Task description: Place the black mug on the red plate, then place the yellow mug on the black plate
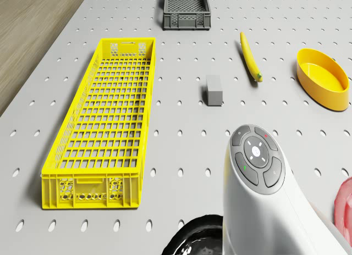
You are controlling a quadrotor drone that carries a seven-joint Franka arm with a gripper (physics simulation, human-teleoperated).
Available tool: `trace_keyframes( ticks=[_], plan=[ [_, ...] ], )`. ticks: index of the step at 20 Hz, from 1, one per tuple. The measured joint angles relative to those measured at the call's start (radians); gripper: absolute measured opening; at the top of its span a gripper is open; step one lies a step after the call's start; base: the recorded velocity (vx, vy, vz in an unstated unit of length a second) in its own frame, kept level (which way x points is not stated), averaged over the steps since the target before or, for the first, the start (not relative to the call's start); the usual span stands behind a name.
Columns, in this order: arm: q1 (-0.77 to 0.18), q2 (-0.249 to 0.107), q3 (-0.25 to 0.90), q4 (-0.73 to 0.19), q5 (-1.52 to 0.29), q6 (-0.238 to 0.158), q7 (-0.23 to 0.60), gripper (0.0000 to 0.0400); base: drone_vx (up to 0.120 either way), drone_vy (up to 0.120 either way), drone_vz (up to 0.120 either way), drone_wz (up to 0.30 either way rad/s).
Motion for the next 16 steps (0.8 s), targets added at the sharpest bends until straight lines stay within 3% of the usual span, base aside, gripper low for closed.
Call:
trace_keyframes(
  ticks=[16],
  plan=[
    [-0.034, 0.02, -0.102, 0.057, -0.092, 0.05, 0.004, 0.011, 0.0, 0.0, 0.0, 0.0]
  ],
)
